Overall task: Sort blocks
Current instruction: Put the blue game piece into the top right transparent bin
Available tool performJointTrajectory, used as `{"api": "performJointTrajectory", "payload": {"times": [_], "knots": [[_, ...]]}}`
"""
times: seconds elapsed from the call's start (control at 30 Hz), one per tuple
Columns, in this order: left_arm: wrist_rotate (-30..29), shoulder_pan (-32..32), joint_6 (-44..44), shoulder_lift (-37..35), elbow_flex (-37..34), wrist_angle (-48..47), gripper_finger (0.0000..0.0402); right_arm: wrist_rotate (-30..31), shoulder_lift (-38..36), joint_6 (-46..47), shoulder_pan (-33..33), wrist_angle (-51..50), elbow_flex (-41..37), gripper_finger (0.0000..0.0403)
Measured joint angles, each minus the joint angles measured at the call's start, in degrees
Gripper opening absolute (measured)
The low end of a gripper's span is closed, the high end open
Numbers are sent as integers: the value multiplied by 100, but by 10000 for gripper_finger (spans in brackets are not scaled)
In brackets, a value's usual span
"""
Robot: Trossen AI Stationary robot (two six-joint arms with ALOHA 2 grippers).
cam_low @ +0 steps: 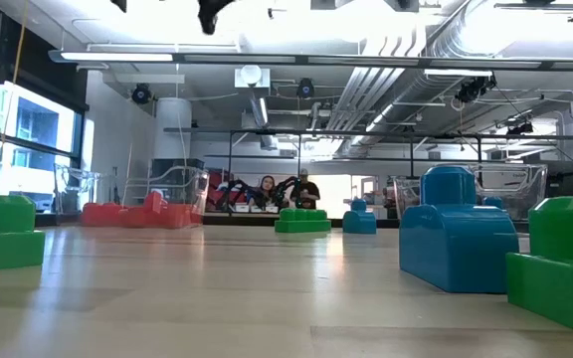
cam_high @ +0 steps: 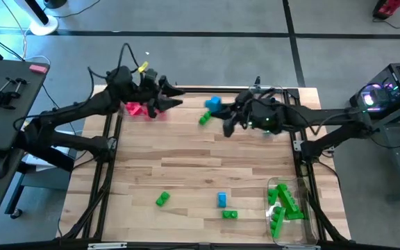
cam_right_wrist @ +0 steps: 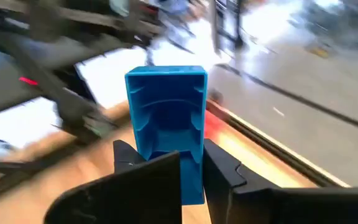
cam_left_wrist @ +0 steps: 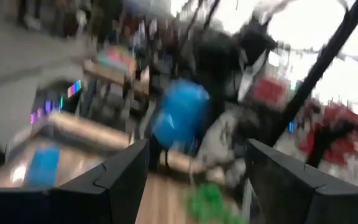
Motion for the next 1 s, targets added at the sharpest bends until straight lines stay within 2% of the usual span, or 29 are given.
{"api": "performJointTrajectory", "payload": {"times": [0.1,0.17,0.27,0.37,0.53,0.77,0.9,1.0], "knots": [[385,86,372,-9,-5,-759,249,386,-199,668,-93,-1342,-6,1],[491,33,463,43,-69,-871,249,387,-275,1249,-222,-2248,-97,1],[506,-133,294,189,-328,-509,250,271,-334,2036,-490,-3374,-460,1],[413,-324,-299,389,-677,395,250,107,-585,2595,-843,-3942,-1146,0],[-225,-589,-1186,841,-1076,1655,250,-224,-1619,2660,-1694,-3555,-2498,0],[-1670,-821,-2044,1568,-1121,2394,250,-1449,-3056,1471,-3239,-2655,-3960,0],[-2318,-1000,-2644,1979,-1078,3026,250,-1873,-3267,1076,-3796,-2281,-4343,0],[-2651,-1153,-2709,2310,-788,2885,250,-2099,-3181,872,-4081,-2220,-4419,5]]}}
